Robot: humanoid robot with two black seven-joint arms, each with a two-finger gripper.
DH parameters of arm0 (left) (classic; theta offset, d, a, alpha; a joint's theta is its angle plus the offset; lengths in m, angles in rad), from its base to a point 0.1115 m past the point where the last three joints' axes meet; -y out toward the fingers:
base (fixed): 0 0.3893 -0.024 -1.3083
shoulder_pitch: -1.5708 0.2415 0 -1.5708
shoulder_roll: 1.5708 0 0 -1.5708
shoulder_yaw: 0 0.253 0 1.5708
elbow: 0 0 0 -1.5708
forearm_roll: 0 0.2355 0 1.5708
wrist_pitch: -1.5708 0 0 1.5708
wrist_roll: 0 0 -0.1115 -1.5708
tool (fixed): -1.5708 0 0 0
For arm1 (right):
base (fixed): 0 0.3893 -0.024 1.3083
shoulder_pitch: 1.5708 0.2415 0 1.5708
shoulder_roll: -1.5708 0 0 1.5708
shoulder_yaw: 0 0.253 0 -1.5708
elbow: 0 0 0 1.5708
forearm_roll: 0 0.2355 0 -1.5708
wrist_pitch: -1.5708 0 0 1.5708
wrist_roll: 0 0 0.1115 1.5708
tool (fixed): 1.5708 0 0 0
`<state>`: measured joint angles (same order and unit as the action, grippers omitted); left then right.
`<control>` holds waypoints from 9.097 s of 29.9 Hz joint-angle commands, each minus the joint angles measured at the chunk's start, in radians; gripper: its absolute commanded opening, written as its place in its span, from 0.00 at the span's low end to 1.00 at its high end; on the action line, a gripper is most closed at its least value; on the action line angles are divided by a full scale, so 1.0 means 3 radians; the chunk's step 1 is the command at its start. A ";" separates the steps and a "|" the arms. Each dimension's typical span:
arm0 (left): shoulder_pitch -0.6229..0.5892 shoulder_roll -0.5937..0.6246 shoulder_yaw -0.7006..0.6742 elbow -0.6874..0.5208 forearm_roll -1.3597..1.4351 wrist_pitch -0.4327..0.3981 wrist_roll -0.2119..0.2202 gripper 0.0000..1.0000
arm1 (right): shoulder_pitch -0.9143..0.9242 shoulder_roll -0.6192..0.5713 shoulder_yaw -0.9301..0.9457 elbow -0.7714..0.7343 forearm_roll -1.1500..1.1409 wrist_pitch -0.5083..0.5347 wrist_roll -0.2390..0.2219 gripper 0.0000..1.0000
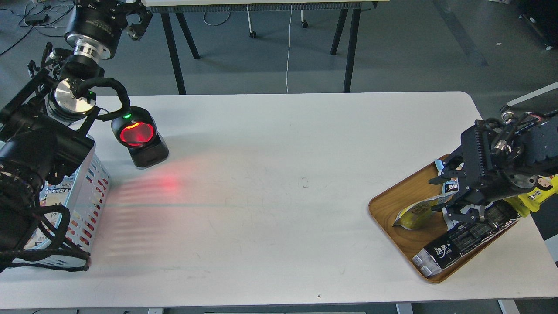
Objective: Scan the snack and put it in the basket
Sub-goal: 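Grasp the yellow snack packet with the right gripper, then lift the packet and carry it toward the table center, then release, then withdraw the right gripper away from the dropped packet, then reach the left gripper over to the yellow packet on the table, then grasp the yellow packet with the left gripper and lift it, then hold the packet in front of the barcode scanner with the left gripper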
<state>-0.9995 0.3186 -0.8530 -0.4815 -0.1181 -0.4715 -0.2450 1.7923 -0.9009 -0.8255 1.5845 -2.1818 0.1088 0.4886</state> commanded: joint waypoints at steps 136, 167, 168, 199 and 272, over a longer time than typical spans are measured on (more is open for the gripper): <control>-0.0979 0.0866 0.1390 -0.3605 0.6359 -0.0057 -0.0129 0.78 | -0.2578 0.0896 0.3707 -0.2791 0.8336 0.1115 0.0000 0.99; -0.0406 0.0472 0.2383 -0.3421 0.7666 -0.0057 -0.0155 0.72 | -0.3182 0.1469 0.4735 -0.3068 0.8367 0.1266 0.0000 1.00; -0.0396 0.0472 0.2383 -0.3396 0.7666 -0.0057 -0.0155 0.70 | -0.3182 0.1469 0.4735 -0.3068 0.8367 0.1266 0.0000 1.00; -0.0176 0.0503 0.2347 -0.3314 0.7666 -0.0057 -0.0124 0.00 | -0.3182 0.1469 0.4720 -0.3134 0.8346 0.1266 0.0000 0.99; 0.0023 0.2287 0.1606 -0.3779 0.7666 -0.0057 -0.0666 0.00 | -0.3147 0.1454 0.4720 -0.3201 0.8336 0.1266 0.0000 1.00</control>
<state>-0.9964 1.0026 -0.3718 -1.5971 2.1816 -0.4887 -0.4455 0.8498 -0.4637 0.5906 0.6259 0.3190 0.4887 0.4888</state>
